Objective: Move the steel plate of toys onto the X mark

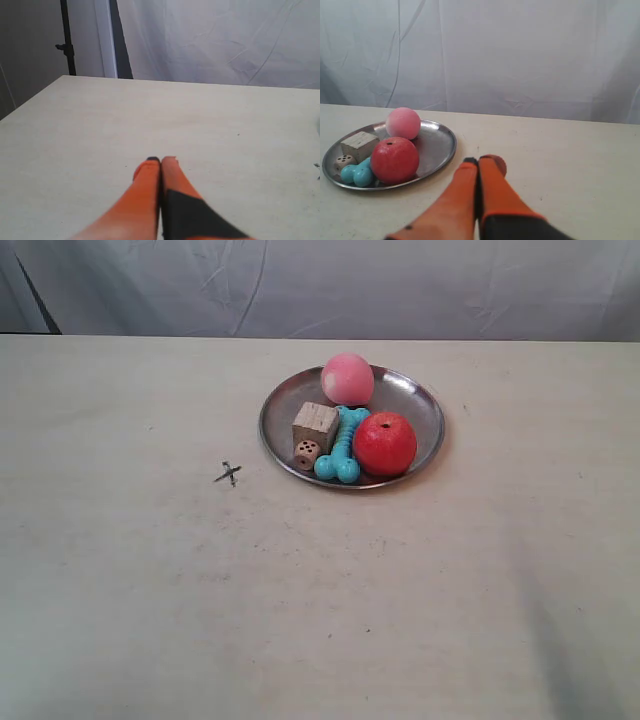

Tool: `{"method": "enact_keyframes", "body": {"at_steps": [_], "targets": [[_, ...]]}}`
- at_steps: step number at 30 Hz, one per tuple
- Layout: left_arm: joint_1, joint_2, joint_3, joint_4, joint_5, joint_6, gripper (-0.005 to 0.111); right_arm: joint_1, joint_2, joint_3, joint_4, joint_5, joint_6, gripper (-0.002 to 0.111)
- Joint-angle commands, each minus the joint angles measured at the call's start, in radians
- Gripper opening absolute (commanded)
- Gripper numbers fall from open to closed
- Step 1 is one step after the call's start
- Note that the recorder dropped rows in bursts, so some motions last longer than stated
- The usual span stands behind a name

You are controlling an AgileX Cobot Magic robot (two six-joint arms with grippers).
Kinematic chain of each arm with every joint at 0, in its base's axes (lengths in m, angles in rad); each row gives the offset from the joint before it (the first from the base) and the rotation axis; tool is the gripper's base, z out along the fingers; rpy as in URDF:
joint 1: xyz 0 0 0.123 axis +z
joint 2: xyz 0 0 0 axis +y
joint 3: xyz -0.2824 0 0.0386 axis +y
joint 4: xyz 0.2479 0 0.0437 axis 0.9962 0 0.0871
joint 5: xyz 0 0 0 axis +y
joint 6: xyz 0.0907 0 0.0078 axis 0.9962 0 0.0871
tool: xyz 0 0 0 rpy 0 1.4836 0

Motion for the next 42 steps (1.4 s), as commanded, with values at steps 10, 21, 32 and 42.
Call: {"method": "enact_keyframes", "body": {"at_steps": [10,21,32,42], "targets": [[-0.006,-0.009,0.005,-0.006,0.002,0.0,0.0,-0.004,-0.006,0.002,0.001,0.002,0.0,0.0],[-0.006,-0.009,0.005,0.036,0.002,0.0,0.0,-0.004,-0.006,0.002,0.044,0.002,0.0,0.0],[-0.006,-0.009,0.005,0.089,-0.029,0.0,0.0,-0.004,-0.006,0.002,0.675,-0.052,0.0,0.0],[-0.006,-0.009,0.005,0.046,-0.206,0.0,0.0,-0.004,-0.006,0.002,1.074,-0.096,0.0,0.0]]}}
